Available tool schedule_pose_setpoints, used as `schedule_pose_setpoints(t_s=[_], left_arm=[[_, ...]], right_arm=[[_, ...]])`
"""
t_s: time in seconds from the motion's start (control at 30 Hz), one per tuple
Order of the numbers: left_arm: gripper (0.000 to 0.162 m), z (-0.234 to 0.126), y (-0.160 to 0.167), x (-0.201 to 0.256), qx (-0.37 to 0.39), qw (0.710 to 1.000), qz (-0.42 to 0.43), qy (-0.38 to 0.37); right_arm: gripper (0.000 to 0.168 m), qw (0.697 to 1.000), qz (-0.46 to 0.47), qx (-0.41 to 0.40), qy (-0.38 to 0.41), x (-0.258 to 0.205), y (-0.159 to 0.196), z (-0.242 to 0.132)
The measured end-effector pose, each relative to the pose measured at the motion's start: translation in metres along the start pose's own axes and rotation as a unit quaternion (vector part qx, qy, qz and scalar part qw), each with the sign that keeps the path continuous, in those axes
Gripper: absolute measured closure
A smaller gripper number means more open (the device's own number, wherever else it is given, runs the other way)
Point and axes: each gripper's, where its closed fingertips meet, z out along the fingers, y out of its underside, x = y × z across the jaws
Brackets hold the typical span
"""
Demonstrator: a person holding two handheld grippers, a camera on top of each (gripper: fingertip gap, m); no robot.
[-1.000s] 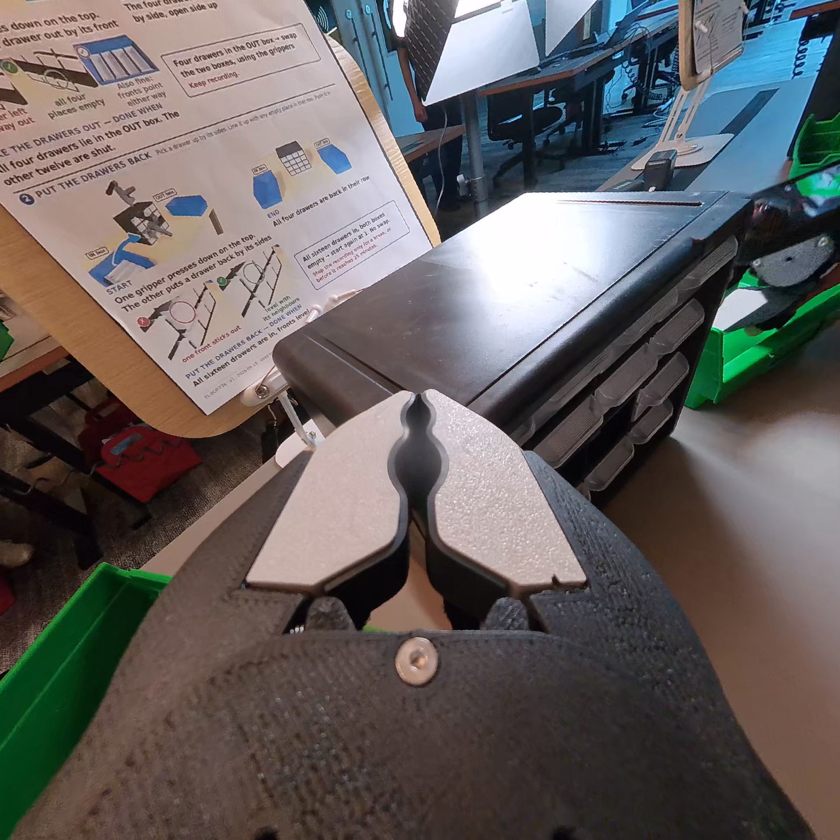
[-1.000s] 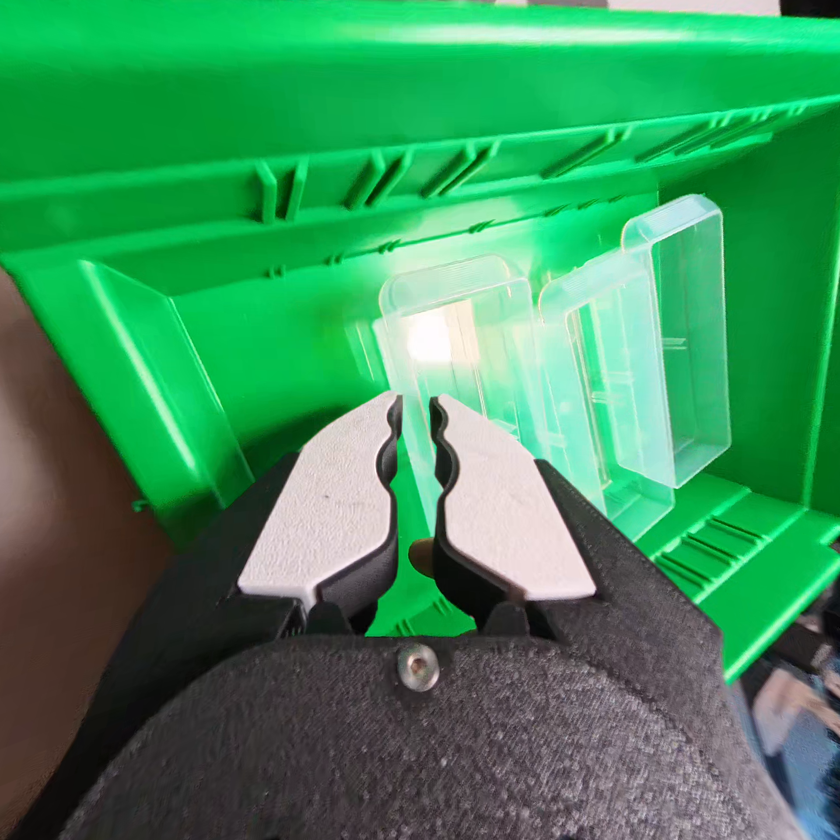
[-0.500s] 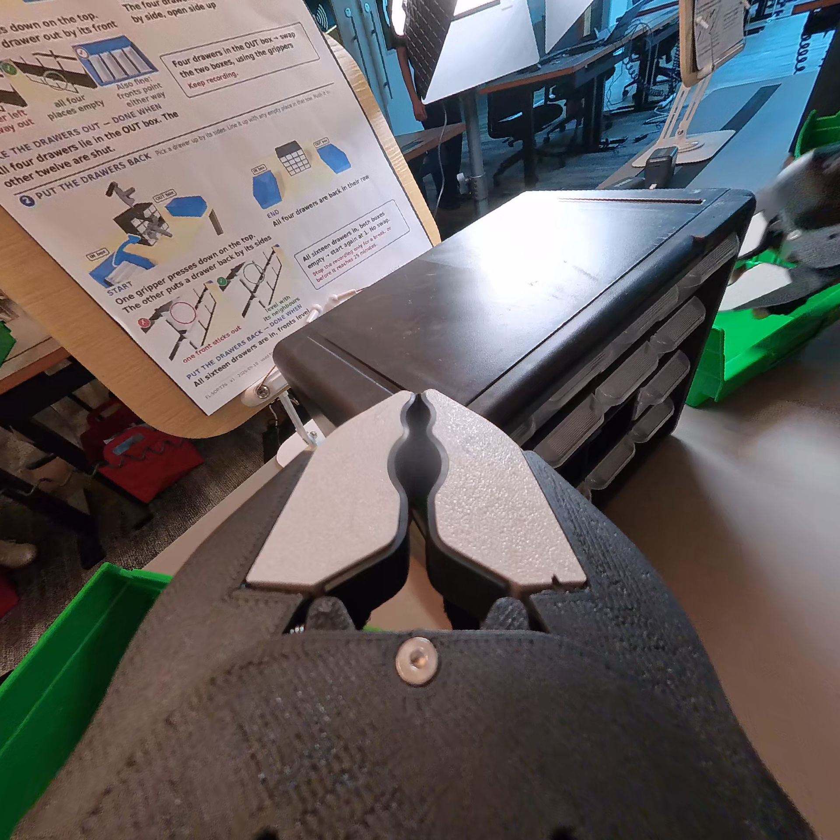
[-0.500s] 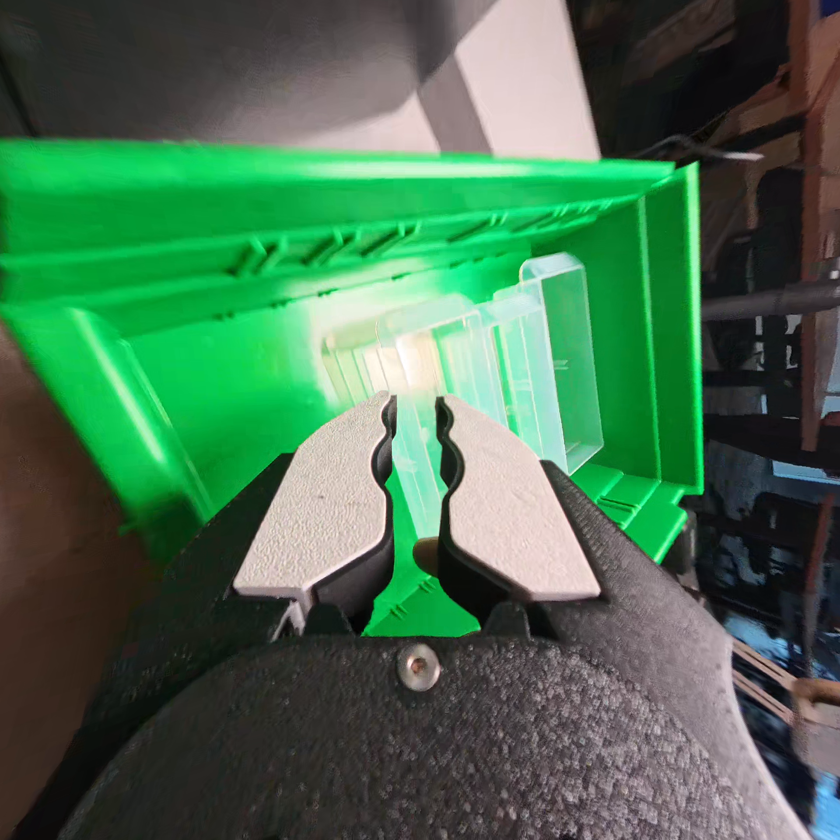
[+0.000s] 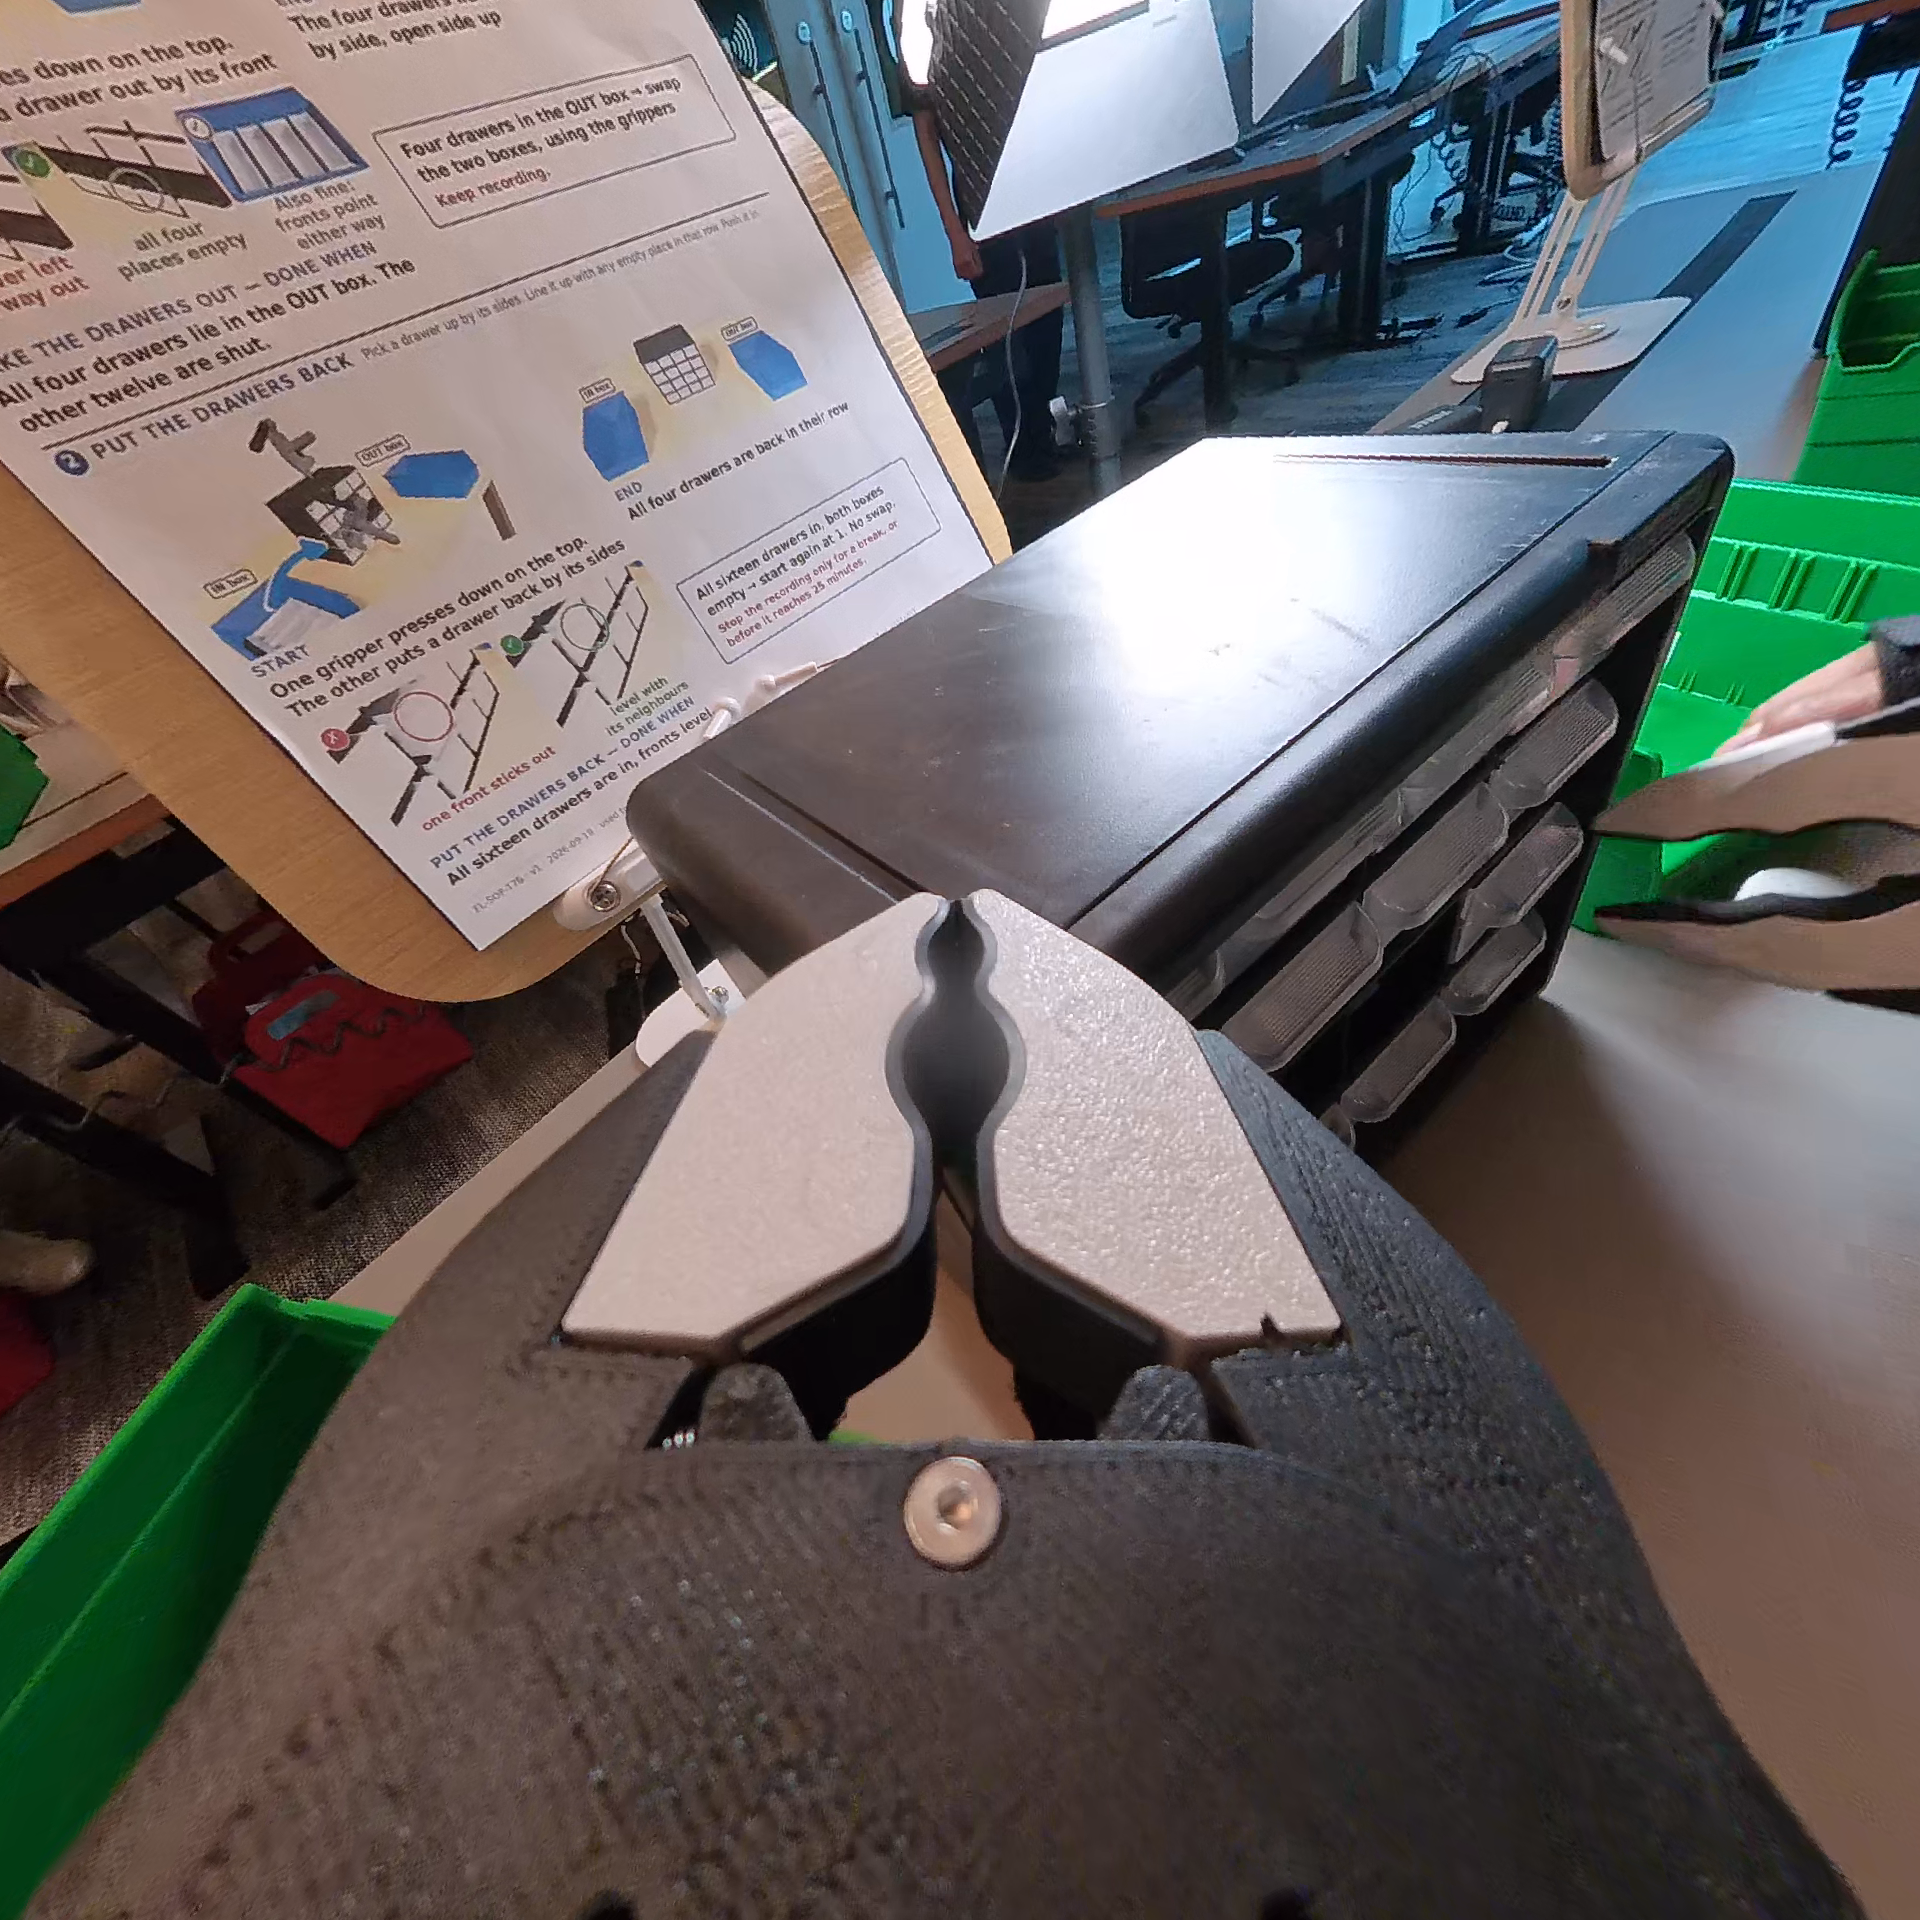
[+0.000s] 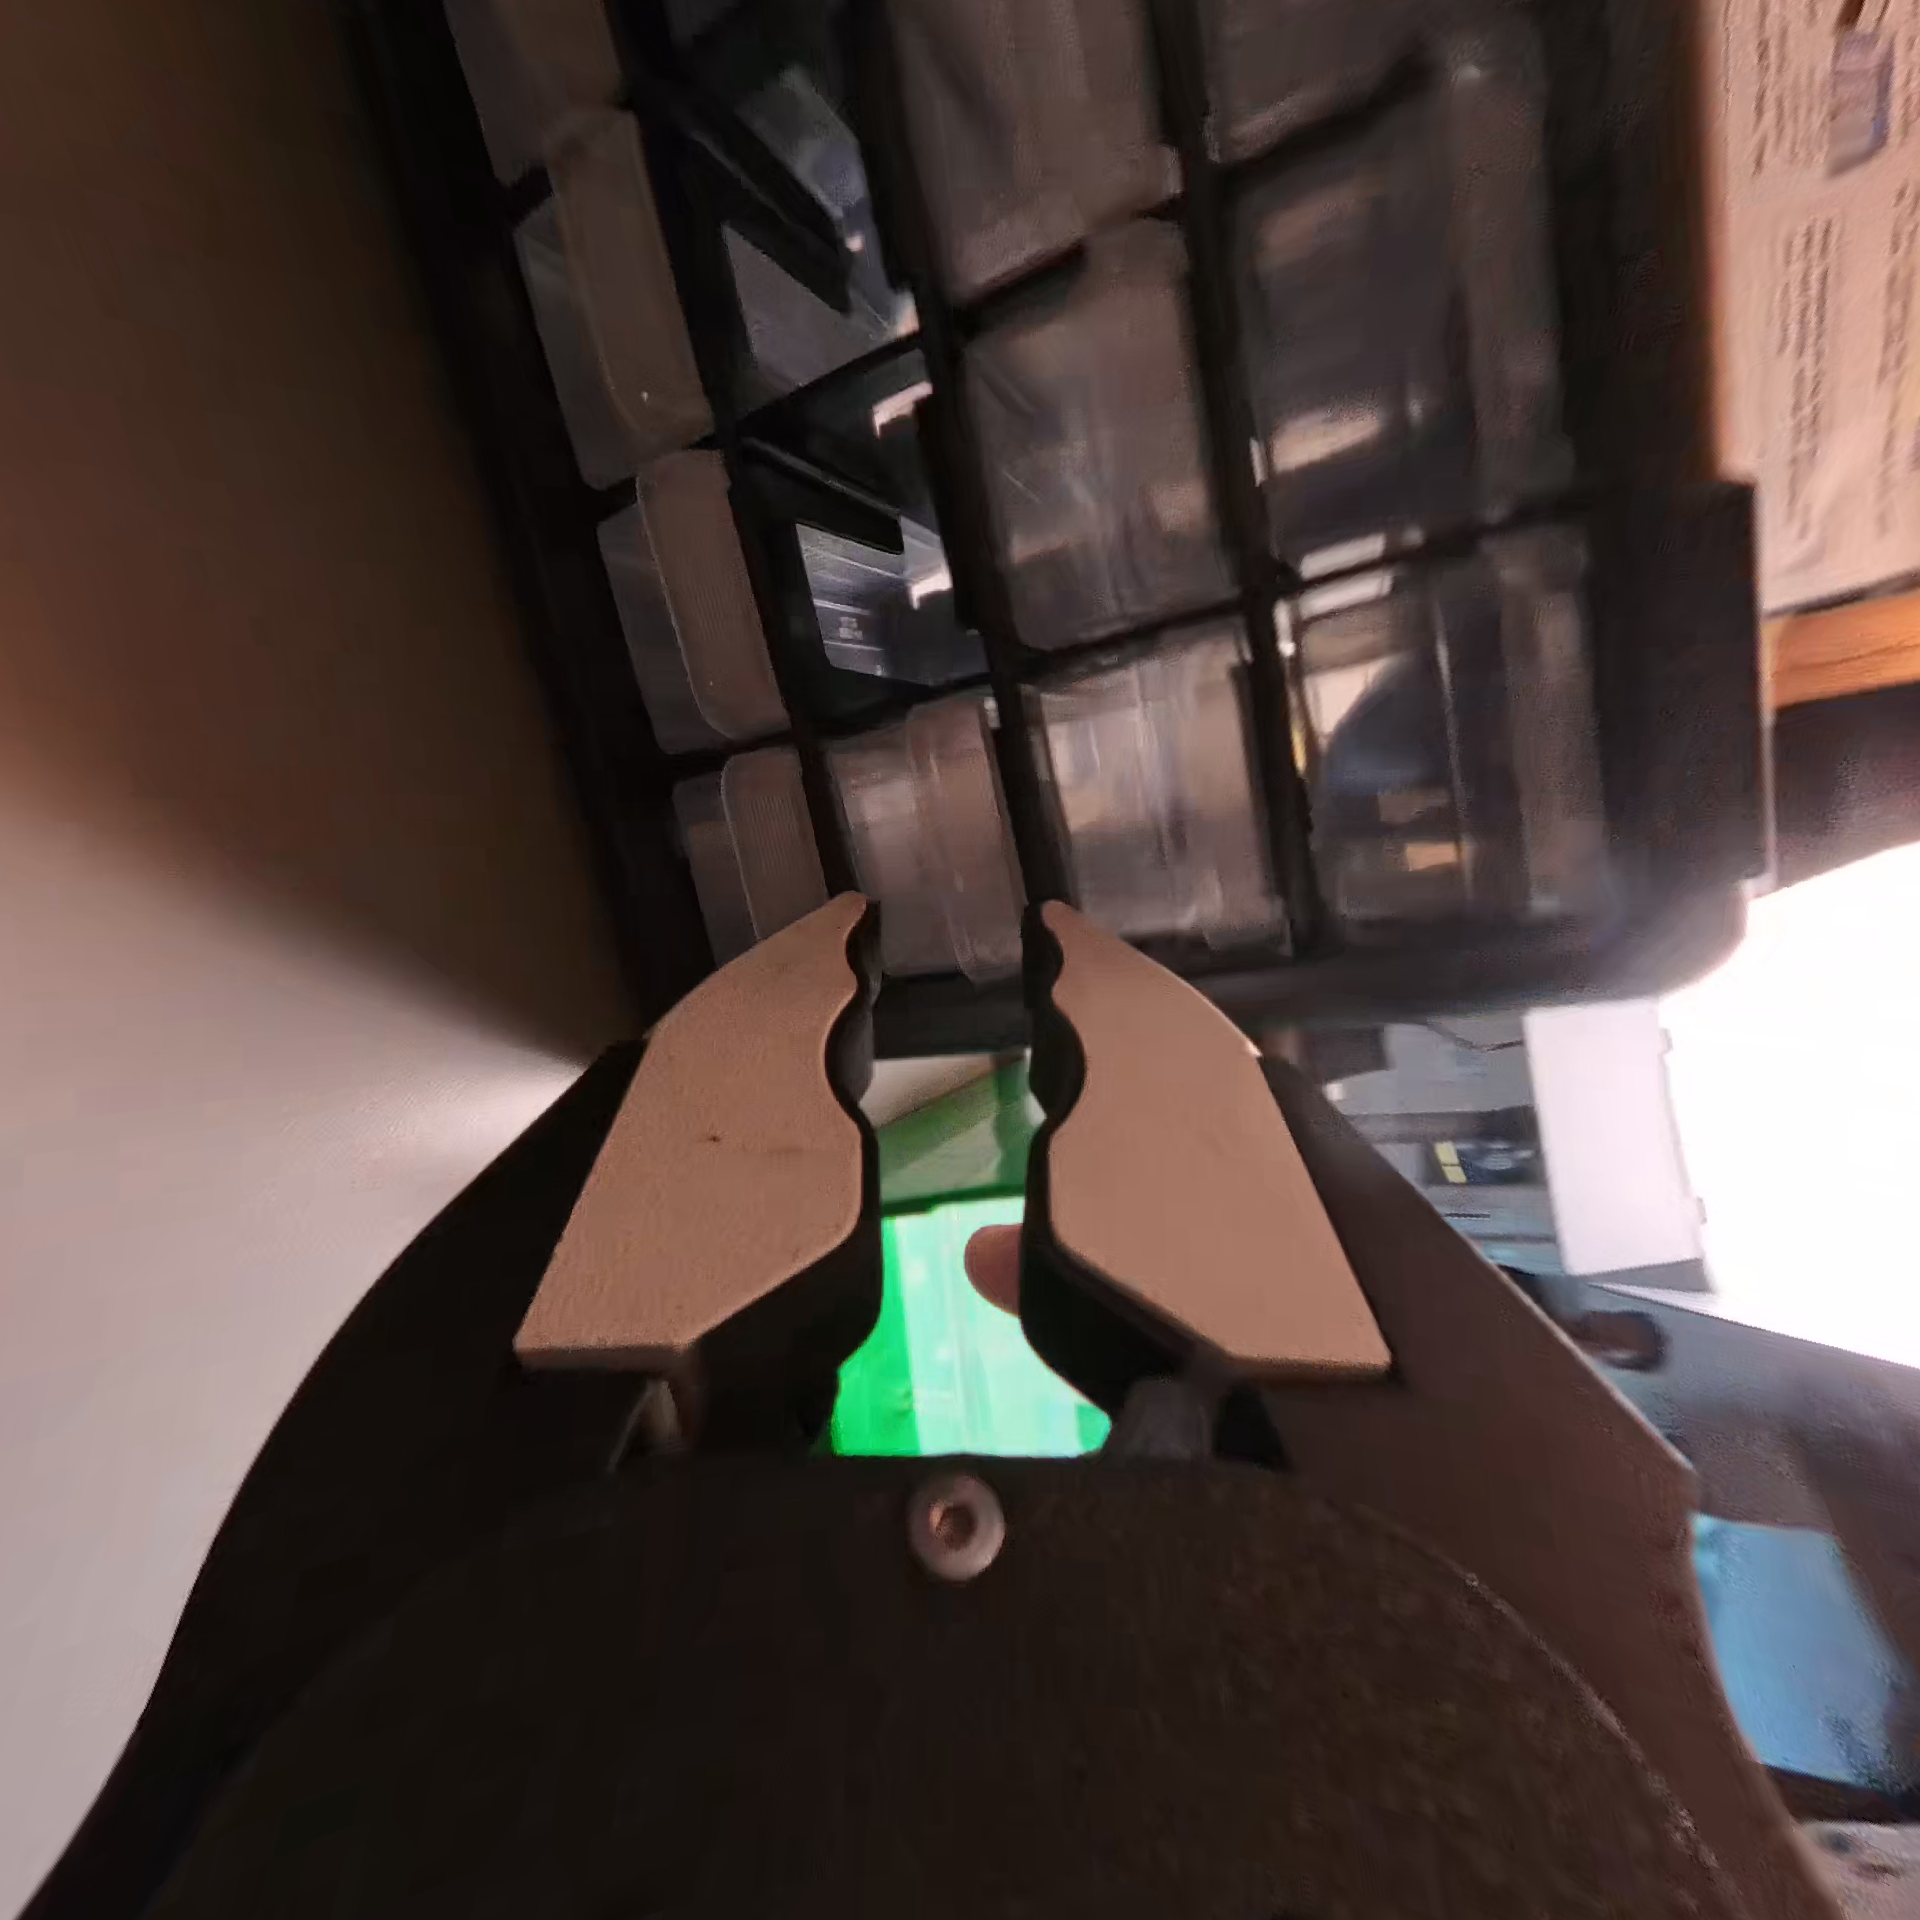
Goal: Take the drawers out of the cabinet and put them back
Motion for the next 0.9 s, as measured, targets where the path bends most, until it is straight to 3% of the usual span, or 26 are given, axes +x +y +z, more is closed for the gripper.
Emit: schedule_pose_setpoints(t_s=[0.17, 0.27, 0.43, 0.9], left_arm=[[0.162, 0.0, 0.0, 0.0, 0.0, 1.0, -0.001, 0.002], [0.162, 0.0, 0.0, 0.0, 0.0, 1.0, -0.001, 0.002], [0.162, 0.0, 0.0, 0.0, -0.001, 1.0, 0.001, 0.001], [0.162, 0.0, 0.0, 0.0, -0.001, 1.0, 0.001, -0.001]], right_arm=[[0.145, 0.996, -0.063, -0.02, 0.064, 0.002, 0.0, 0.019], [0.154, 0.993, -0.082, -0.013, 0.079, 0.005, -0.004, 0.021], [0.155, 0.993, -0.09, -0.013, 0.078, 0.003, -0.003, 0.018], [0.154, 0.996, -0.079, 0.029, 0.003, -0.023, -0.025, -0.041]])
